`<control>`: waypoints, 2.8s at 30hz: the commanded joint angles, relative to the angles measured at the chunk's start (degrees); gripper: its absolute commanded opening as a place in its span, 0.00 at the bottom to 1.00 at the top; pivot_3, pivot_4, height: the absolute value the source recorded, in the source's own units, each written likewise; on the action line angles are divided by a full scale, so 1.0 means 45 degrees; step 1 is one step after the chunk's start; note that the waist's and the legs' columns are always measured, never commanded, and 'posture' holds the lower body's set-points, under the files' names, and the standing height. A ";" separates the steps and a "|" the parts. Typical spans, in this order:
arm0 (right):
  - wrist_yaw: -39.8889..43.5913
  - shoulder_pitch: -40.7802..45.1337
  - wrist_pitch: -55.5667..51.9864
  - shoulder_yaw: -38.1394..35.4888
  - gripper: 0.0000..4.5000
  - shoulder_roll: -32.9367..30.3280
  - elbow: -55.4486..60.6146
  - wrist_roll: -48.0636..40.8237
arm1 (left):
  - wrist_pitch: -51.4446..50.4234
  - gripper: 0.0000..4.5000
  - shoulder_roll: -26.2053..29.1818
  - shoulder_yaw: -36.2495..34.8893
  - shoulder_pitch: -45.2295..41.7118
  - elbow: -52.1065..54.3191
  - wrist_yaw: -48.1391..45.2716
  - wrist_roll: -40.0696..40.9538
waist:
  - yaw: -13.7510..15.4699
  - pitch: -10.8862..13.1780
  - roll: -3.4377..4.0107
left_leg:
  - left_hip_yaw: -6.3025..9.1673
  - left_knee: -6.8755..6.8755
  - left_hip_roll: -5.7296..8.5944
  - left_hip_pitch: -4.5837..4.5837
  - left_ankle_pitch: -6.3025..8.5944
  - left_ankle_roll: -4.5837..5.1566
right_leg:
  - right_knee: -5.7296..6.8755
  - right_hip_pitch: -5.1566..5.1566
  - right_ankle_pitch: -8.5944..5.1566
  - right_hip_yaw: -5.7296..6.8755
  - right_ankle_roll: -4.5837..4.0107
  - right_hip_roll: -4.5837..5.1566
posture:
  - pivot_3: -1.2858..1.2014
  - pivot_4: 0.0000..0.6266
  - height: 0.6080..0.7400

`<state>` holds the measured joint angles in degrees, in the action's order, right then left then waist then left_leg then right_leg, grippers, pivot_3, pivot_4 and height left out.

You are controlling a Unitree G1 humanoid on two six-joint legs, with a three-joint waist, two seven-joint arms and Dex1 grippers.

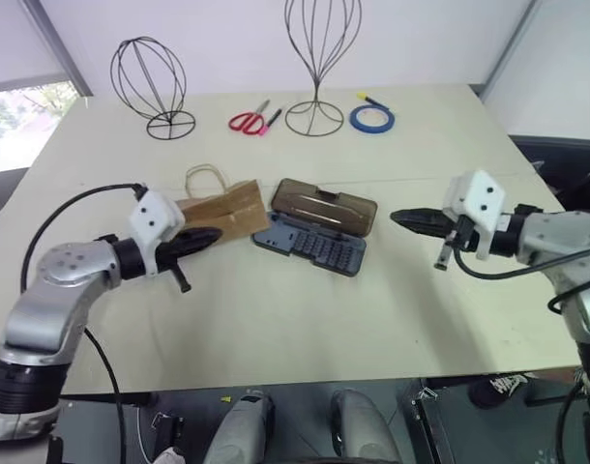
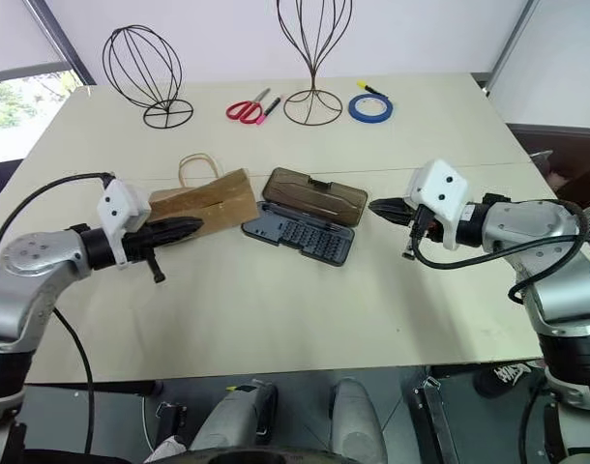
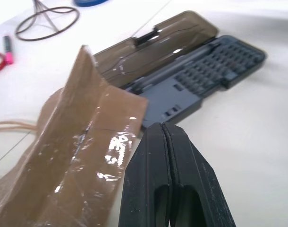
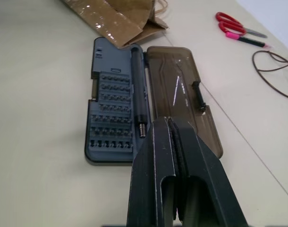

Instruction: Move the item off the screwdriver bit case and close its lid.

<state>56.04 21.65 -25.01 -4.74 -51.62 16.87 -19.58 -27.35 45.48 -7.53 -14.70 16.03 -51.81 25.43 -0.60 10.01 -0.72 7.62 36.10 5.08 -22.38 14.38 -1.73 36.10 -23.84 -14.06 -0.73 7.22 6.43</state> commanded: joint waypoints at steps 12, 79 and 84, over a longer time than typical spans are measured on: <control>0.0072 0.0385 -0.0056 -0.0045 0.00 -0.0026 0.0442 -0.0223 | -0.0642 0.00 0.0021 -0.0409 -0.0217 0.0829 0.0440 0.0617 | 0.0002 0.0003 0.0000 | -0.0001 0.0000 0.0000 -0.0004 0.0000 -0.0001 | 0.0001 -0.0007 0.0001 -0.0001 0.0000 0.0002 | 0.52 0.24 1.00; -0.3293 0.0177 -0.0376 0.2010 0.00 0.3755 0.2212 0.0551 | 0.3853 0.99 0.0537 0.1001 -0.6627 -1.2167 -0.4720 -0.3042 | -0.0078 0.0032 -0.0046 | -0.0009 0.0019 0.0017 -0.0032 -0.0004 -0.0002 | 0.0061 -0.0068 0.0018 -0.0005 0.0026 -0.0001 | 0.52 0.24 1.00; -0.3275 0.0298 -0.0241 0.2076 0.00 0.3811 0.2028 0.0633 | 0.4155 0.99 0.0275 0.1237 -0.6399 -1.2292 -0.4166 -0.3547 | -0.0070 0.0032 -0.0046 | -0.0008 0.0020 0.0017 -0.0032 -0.0004 -0.0002 | 0.0060 -0.0066 0.0018 -0.0005 0.0026 -0.0001 | 0.52 0.24 1.00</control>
<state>41.11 21.56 -27.29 4.87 -34.83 25.29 -16.95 -9.65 46.70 -2.21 -43.72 -40.14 -71.49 10.38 -0.91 10.15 -0.93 7.58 36.19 5.16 -22.53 14.36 -1.73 36.37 -24.14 -13.98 -0.75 7.33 6.43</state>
